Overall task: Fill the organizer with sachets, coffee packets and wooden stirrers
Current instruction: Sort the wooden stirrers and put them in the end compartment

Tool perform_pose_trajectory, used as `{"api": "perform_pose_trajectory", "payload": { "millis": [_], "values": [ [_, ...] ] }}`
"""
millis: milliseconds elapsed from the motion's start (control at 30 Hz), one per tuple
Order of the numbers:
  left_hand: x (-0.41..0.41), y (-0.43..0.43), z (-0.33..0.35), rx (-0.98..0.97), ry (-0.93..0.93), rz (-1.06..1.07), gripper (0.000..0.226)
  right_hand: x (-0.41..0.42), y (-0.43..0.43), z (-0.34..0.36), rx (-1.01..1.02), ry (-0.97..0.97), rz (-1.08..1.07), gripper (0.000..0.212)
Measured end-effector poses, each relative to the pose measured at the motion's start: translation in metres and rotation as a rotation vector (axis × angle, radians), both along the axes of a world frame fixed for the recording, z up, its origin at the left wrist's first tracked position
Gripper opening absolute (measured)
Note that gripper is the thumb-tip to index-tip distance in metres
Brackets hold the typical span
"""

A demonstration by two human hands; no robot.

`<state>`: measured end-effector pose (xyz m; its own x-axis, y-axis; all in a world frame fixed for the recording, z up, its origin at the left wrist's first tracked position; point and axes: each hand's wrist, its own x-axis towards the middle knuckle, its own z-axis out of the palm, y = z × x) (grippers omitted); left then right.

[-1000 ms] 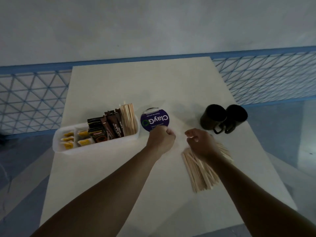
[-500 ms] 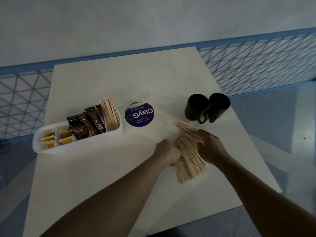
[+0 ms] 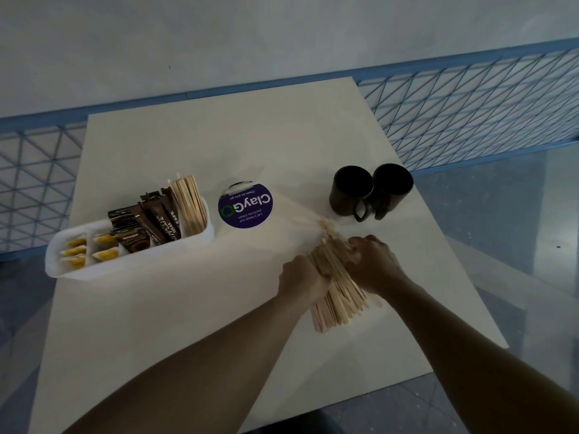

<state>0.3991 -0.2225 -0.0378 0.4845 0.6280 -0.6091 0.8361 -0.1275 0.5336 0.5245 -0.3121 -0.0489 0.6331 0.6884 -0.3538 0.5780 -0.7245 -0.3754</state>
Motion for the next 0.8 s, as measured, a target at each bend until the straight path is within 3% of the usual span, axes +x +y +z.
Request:
{"api": "perform_pose_trajectory", "payload": {
  "millis": [167, 333, 600, 800],
  "values": [
    [0.003, -0.005, -0.003, 0.046, -0.006, 0.023, 0.056, -0.002, 0.001, -0.003, 0.004, 0.024, -0.001, 0.016],
    [0.006, -0.008, -0.006, 0.120, 0.042, 0.010, 0.057, -0.003, 0.005, -0.006, 0.036, 0.049, 0.010, 0.025],
    [0.013, -0.006, -0.002, 0.157, 0.053, -0.038, 0.027, -0.003, 0.007, -0.006, 0.049, 0.072, -0.042, 0.018],
    [0.010, -0.007, 0.004, 0.163, 0.003, 0.012, 0.026, -0.007, 0.007, -0.004, 0.059, 0.068, -0.085, 0.018]
  ]
}}
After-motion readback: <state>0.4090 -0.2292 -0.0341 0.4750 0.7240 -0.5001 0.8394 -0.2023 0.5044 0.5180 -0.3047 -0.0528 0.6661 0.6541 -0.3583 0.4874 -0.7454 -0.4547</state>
